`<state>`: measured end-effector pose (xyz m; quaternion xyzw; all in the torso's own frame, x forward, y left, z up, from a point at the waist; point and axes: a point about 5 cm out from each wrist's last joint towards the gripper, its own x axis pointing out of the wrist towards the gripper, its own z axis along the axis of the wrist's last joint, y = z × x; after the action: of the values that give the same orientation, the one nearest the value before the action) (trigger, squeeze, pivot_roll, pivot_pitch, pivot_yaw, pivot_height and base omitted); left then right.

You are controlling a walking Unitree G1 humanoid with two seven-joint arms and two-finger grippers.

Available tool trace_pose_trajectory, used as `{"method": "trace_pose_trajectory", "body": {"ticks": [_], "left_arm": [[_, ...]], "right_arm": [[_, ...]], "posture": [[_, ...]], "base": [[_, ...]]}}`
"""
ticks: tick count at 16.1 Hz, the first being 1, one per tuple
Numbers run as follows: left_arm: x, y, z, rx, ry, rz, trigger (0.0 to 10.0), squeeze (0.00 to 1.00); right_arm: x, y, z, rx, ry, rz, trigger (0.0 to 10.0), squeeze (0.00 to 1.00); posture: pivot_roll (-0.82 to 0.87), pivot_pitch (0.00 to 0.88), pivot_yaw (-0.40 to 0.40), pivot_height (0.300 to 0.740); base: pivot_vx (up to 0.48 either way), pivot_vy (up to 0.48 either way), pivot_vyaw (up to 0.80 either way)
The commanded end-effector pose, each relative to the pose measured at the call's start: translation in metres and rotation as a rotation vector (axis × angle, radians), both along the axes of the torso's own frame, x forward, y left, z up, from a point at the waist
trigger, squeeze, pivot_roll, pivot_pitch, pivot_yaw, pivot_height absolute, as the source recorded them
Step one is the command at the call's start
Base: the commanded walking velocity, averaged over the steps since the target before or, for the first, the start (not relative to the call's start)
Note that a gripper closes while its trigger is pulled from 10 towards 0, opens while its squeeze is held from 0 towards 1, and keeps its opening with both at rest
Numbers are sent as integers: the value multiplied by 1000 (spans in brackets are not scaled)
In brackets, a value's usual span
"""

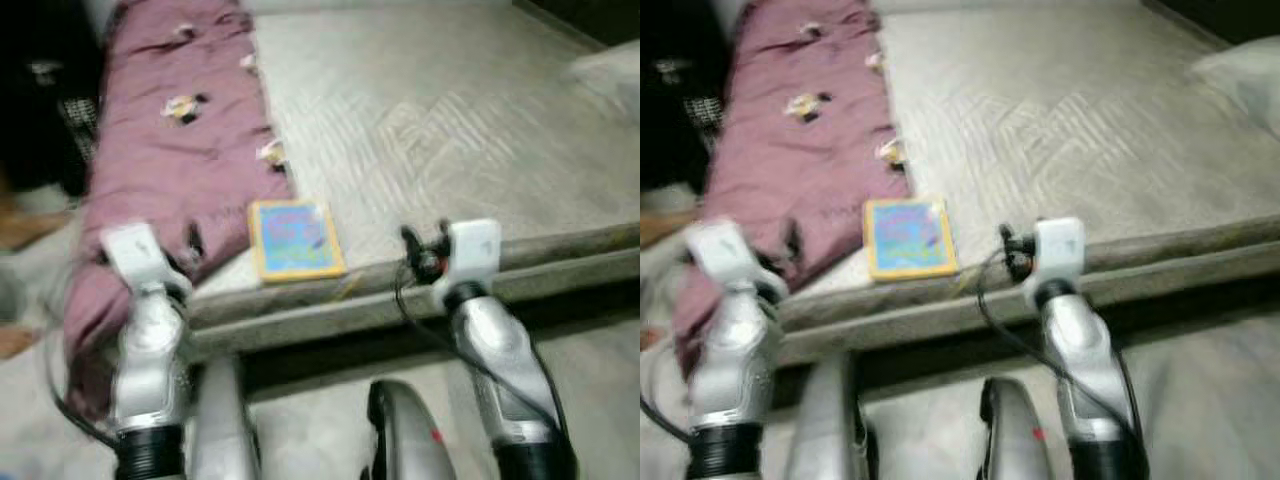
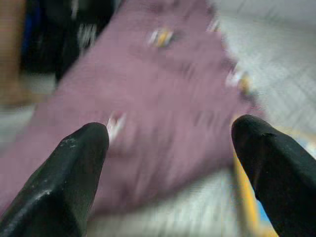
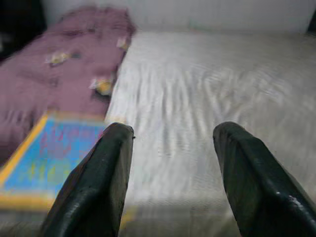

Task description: Clean up the room

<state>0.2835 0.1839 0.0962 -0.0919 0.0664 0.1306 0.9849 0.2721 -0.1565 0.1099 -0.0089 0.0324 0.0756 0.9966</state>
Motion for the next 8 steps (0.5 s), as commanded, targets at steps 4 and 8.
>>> {"method": "trace_pose_trajectory", "body": {"ticks": [4, 8], "left_arm": [[16, 3, 5, 19, -10, -12, 10000, 0], [24, 5, 1, 19, 3, -17, 10000, 0]], "right_arm": [[-14, -10, 14, -25, -22, -15, 10000, 0], [-26, -20, 17, -50, -4, -36, 10000, 0]], "posture": [[-138, 131, -6, 562], [-180, 164, -6, 562]], "base": [[0, 0, 0], [0, 0, 0]]}}
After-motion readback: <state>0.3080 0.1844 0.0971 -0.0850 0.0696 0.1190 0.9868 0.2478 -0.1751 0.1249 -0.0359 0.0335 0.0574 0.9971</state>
